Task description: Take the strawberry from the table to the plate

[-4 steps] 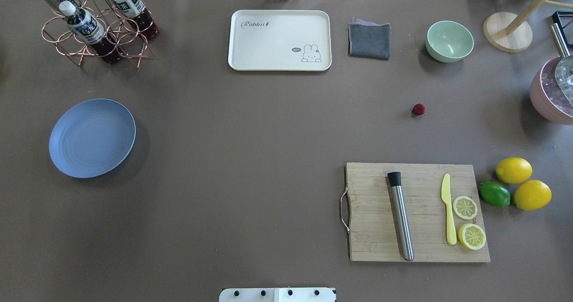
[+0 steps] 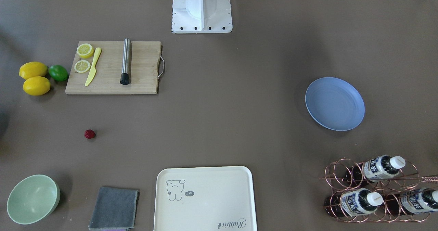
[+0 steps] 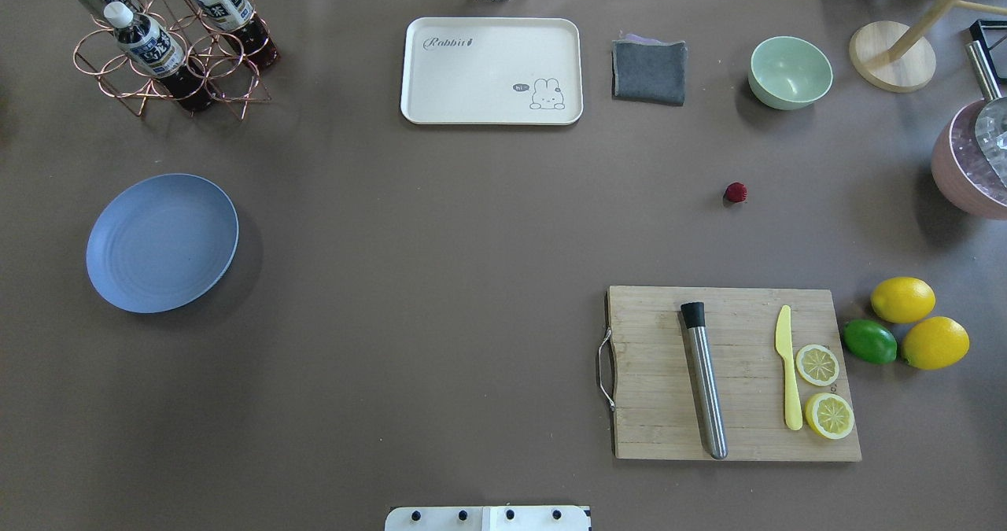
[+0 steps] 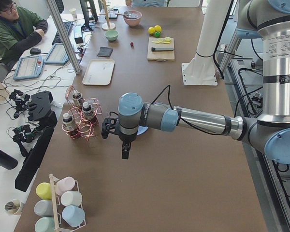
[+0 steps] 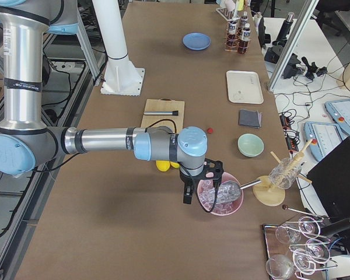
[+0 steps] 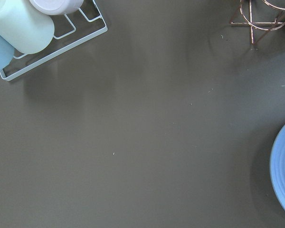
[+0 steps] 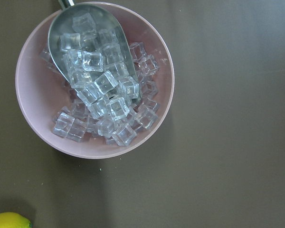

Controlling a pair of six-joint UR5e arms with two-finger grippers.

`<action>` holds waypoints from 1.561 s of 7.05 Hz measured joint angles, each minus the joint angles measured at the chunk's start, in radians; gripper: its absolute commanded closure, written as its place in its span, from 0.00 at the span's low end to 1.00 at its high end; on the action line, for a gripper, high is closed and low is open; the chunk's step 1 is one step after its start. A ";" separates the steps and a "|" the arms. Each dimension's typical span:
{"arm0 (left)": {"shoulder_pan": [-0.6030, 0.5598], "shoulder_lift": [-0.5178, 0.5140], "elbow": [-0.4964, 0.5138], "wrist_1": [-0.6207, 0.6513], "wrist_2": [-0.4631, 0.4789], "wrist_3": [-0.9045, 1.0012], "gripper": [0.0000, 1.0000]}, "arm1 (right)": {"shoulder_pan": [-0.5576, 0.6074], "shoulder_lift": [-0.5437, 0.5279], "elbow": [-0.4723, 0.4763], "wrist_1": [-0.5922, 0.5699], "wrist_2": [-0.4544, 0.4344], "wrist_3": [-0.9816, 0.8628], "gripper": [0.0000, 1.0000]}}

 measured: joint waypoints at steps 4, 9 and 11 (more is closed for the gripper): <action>0.000 -0.001 0.003 0.000 -0.001 0.000 0.02 | 0.000 0.011 0.009 0.001 0.001 0.004 0.00; 0.001 -0.002 0.003 0.000 -0.004 0.000 0.02 | 0.000 0.032 0.005 -0.003 0.001 0.005 0.00; 0.001 -0.002 0.004 0.000 -0.006 0.000 0.02 | 0.000 0.033 0.002 -0.003 0.004 0.006 0.00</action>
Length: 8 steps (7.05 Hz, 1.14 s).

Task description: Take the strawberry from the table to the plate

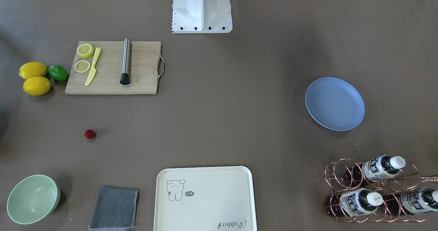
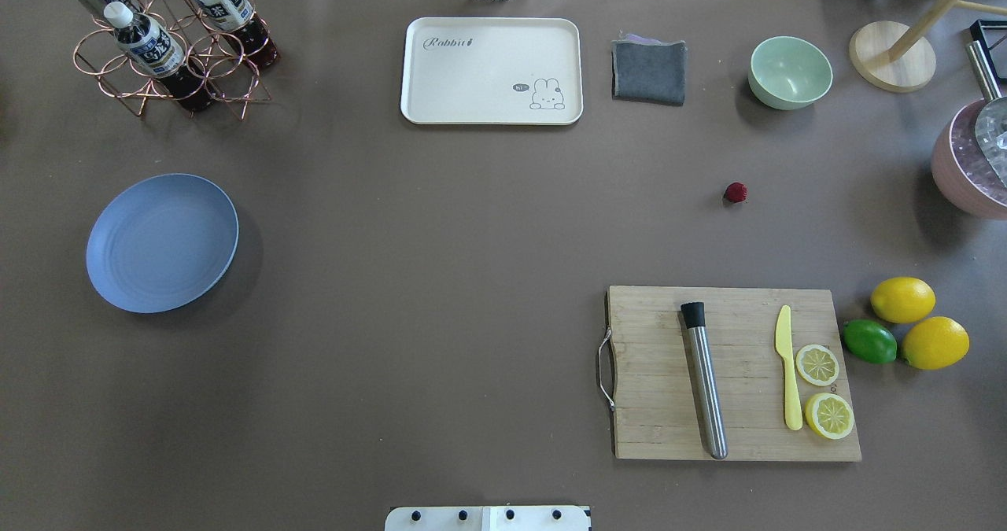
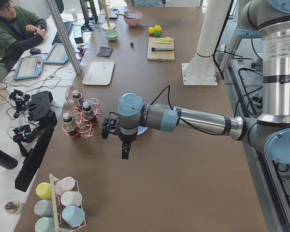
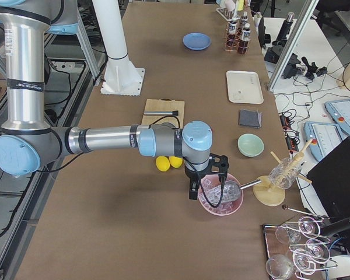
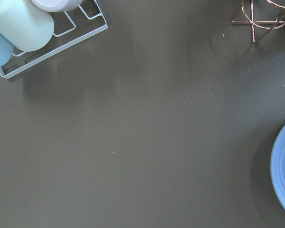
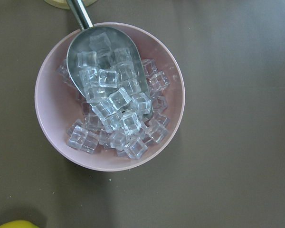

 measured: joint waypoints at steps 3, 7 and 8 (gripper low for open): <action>0.000 0.000 0.001 -0.001 0.002 0.000 0.02 | 0.000 0.003 0.000 -0.001 0.013 0.000 0.00; 0.000 0.000 0.001 0.000 0.002 0.001 0.02 | 0.000 -0.011 0.001 0.001 0.046 -0.005 0.00; 0.000 0.001 0.004 0.000 0.002 0.000 0.02 | 0.000 -0.009 0.003 0.000 0.055 -0.005 0.00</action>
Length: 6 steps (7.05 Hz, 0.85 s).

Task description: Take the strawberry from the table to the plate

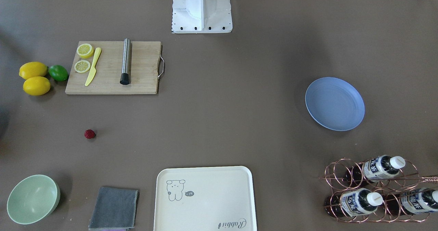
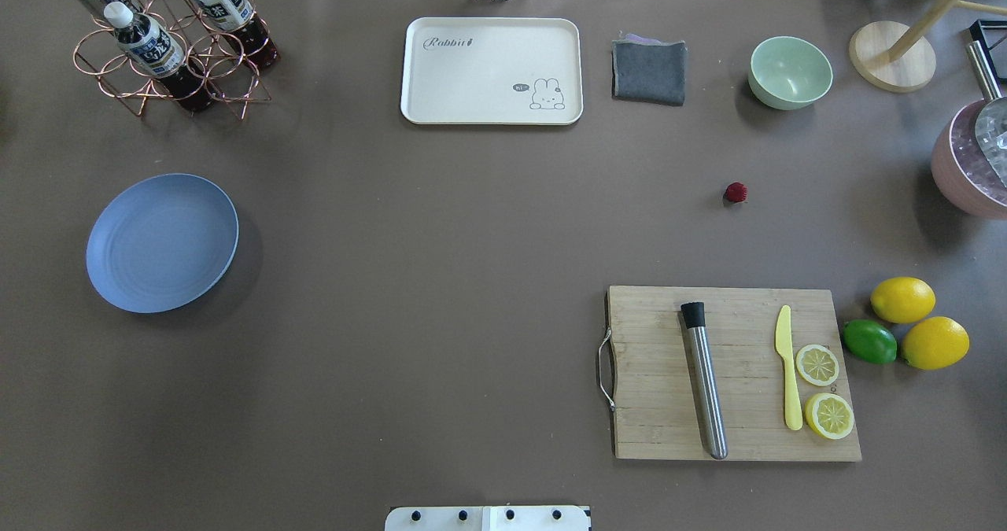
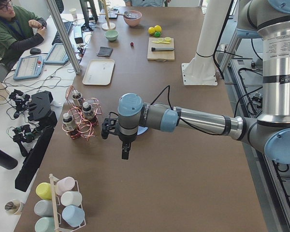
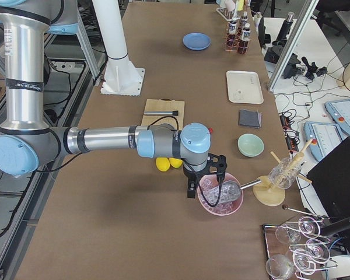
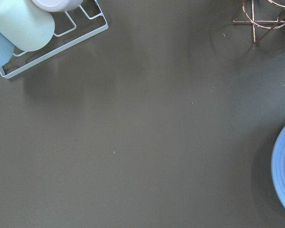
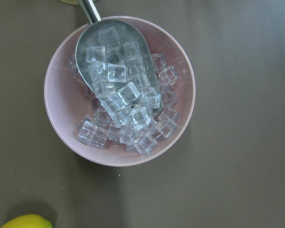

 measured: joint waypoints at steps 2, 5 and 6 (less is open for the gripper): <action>0.000 0.000 0.010 -0.002 0.000 0.001 0.02 | 0.000 0.010 0.002 -0.002 -0.003 0.002 0.00; 0.000 0.001 0.013 -0.003 -0.001 0.001 0.02 | 0.000 0.004 0.001 0.000 0.005 0.001 0.00; 0.000 0.001 0.019 -0.003 0.000 0.001 0.02 | 0.000 0.001 0.005 0.000 0.009 0.001 0.00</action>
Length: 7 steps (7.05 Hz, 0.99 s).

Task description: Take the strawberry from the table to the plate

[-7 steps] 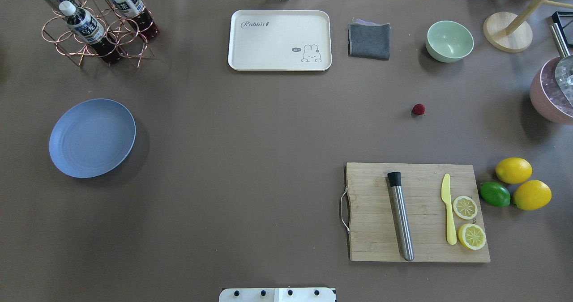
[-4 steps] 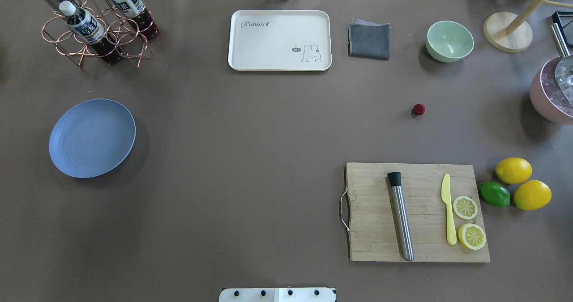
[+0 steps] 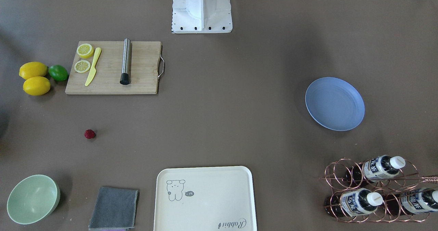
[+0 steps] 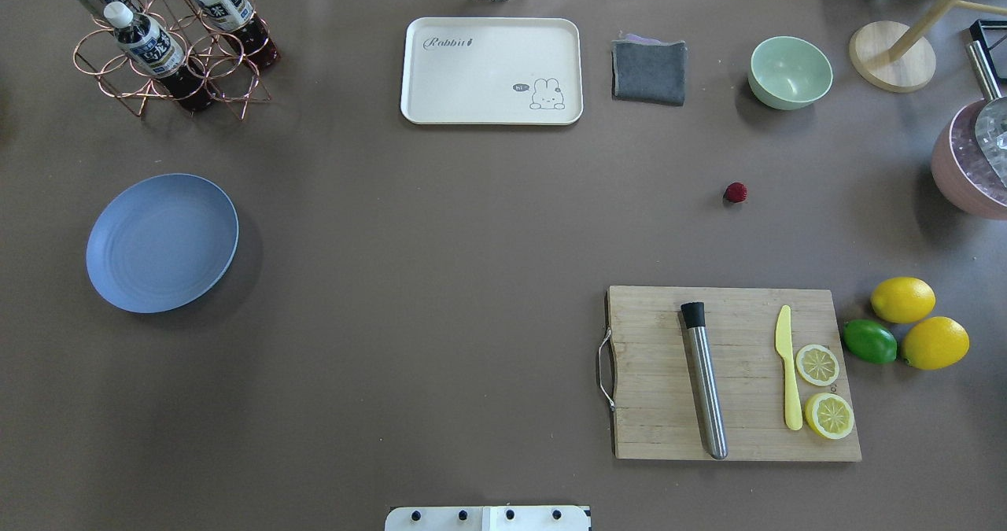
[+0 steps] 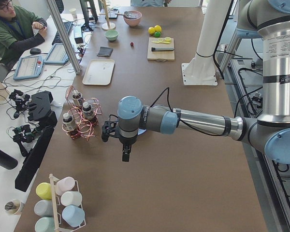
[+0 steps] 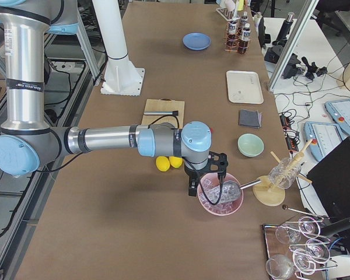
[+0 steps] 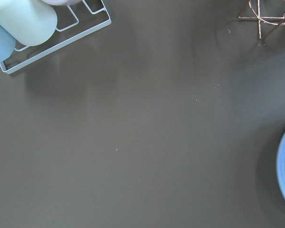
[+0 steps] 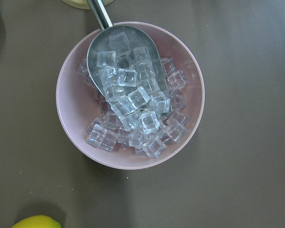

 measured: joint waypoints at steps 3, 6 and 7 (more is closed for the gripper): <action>0.000 -0.001 0.001 -0.006 -0.009 0.000 0.02 | 0.000 0.001 0.003 0.000 0.007 0.000 0.00; 0.027 -0.032 0.009 -0.028 0.005 0.000 0.02 | 0.000 0.012 0.012 0.000 0.007 0.002 0.00; 0.031 -0.034 0.015 -0.041 0.004 -0.001 0.02 | 0.000 0.012 0.016 0.000 0.007 0.002 0.00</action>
